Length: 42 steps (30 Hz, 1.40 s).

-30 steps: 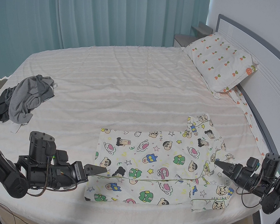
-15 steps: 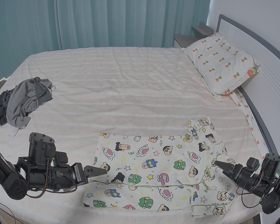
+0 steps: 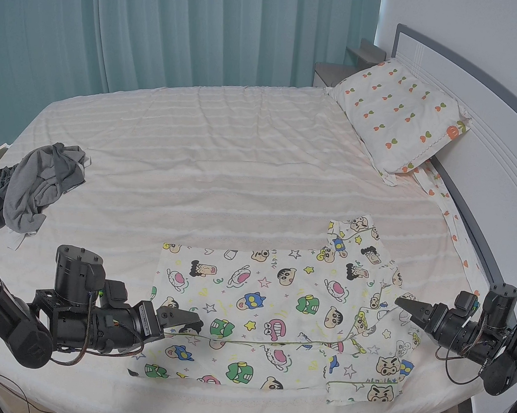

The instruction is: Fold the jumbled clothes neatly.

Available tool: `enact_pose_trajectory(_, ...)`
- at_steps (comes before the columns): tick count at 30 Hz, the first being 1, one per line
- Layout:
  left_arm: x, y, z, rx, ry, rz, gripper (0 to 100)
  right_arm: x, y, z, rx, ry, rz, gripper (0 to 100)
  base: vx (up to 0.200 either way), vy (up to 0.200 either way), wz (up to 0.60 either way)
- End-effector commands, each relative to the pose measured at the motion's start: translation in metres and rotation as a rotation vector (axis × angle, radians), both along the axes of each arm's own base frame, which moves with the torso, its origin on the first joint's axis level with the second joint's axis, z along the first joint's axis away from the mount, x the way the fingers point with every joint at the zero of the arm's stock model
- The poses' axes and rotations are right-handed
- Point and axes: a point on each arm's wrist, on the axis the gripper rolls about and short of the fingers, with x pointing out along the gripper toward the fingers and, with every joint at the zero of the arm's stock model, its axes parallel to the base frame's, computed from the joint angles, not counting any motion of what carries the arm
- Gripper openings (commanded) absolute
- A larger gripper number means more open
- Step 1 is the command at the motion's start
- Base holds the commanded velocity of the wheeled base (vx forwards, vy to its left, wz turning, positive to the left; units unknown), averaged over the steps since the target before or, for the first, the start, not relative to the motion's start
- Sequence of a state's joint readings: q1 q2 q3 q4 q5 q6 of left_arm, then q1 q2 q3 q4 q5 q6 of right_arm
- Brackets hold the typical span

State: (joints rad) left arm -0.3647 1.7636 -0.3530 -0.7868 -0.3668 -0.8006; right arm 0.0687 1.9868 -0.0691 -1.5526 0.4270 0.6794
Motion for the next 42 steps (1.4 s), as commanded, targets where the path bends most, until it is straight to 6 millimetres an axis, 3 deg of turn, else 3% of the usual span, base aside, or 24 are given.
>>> enact_pose_trajectory(1,0.009,0.005,0.004,-0.002,-0.039,0.024,100,0.000,0.000,0.001,0.000,-0.008,0.002,100,0.000,0.000,0.00)
enact_pose_trajectory(4,0.018,0.010,0.009,-0.002,-0.084,0.042,100,0.000,0.000,0.000,0.000,-0.007,0.002,100,0.000,0.000,0.00)
enact_pose_trajectory(5,0.043,0.027,0.016,0.046,-0.177,0.086,100,0.000,0.001,0.000,0.000,-0.005,0.005,100,0.000,0.000,0.00)
enact_pose_trajectory(7,0.061,0.038,0.014,0.106,-0.222,0.098,100,-0.001,0.003,0.000,-0.001,-0.002,0.015,100,0.000,0.000,0.00)
enact_pose_trajectory(11,0.104,0.053,-0.011,0.358,-0.230,0.115,100,-0.007,0.013,-0.007,-0.010,0.038,0.063,100,0.000,0.000,0.00)
enact_pose_trajectory(14,0.121,0.057,-0.021,0.411,-0.230,0.105,100,-0.013,0.018,-0.013,-0.033,0.066,0.095,100,0.000,0.000,0.00)
enact_pose_trajectory(22,0.141,0.060,-0.060,0.454,-0.187,0.054,100,-0.018,0.036,-0.035,-0.162,0.132,0.097,100,0.000,0.000,0.00)
enact_pose_trajectory(28,0.153,0.055,-0.060,0.421,-0.198,0.077,100,-0.023,0.054,-0.036,-0.220,0.122,0.085,100,0.000,0.000,0.00)
enact_pose_trajectory(35,0.162,0.049,-0.062,0.431,-0.235,0.142,100,-0.026,0.061,-0.036,-0.239,0.116,0.084,100,0.000,0.000,0.00)
enact_pose_trajectory(42,0.175,0.043,-0.082,0.466,-0.298,0.220,100,-0.027,0.063,-0.036,-0.242,0.114,0.091,100,0.000,0.000,0.00)
